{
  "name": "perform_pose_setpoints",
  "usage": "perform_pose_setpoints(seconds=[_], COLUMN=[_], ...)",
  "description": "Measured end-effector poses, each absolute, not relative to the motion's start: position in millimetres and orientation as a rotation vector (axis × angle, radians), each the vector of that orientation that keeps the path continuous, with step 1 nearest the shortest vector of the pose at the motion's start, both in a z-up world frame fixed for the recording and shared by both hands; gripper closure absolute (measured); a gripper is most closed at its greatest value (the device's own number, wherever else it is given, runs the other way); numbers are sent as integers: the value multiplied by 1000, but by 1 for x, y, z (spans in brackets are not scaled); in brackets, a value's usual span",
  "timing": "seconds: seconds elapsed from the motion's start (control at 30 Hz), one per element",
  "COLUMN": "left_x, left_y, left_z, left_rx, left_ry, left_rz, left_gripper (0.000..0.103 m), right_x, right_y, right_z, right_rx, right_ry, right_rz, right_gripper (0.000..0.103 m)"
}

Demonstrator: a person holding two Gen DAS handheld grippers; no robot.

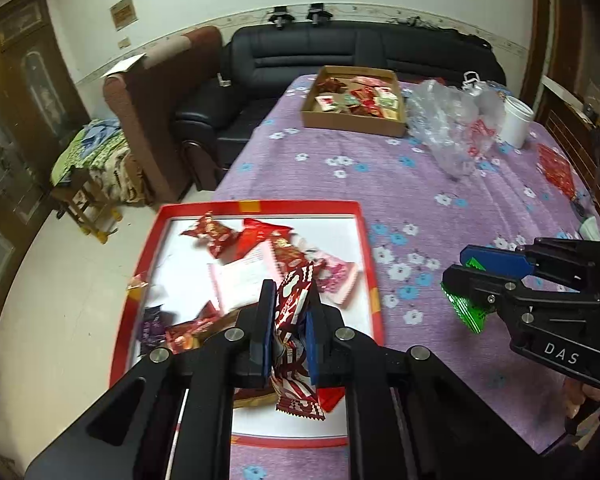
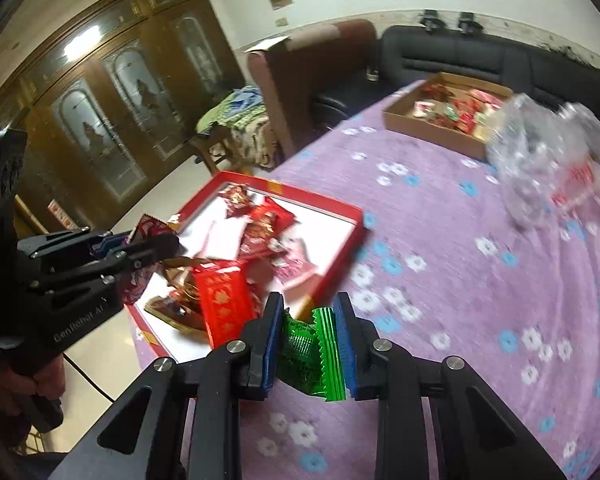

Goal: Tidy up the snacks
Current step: 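Carry the green and red-white packets over the white tray, then open both grippers to drop the packets onto the white tray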

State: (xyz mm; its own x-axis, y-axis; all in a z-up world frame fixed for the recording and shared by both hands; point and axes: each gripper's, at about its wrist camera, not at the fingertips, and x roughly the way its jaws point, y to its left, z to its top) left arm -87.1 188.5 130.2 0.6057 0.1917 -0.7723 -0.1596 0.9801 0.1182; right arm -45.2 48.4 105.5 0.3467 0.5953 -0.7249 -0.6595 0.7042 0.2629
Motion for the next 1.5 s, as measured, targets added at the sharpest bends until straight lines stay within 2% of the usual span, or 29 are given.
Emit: perform_pose_setpoints(seconds=[0.43,1.5], left_x=[-94,-95], left_y=[222,294], left_z=[131,128], left_rx=[29,-20], left_ry=[897,867], left_rz=[292,387], left_gripper=[92,92], right_x=[-47,-48], right_y=[106,174], right_z=[126,123], right_rx=[-127,-241], right_ry=[850,847], right_rz=[940,997], right_gripper=[77,77])
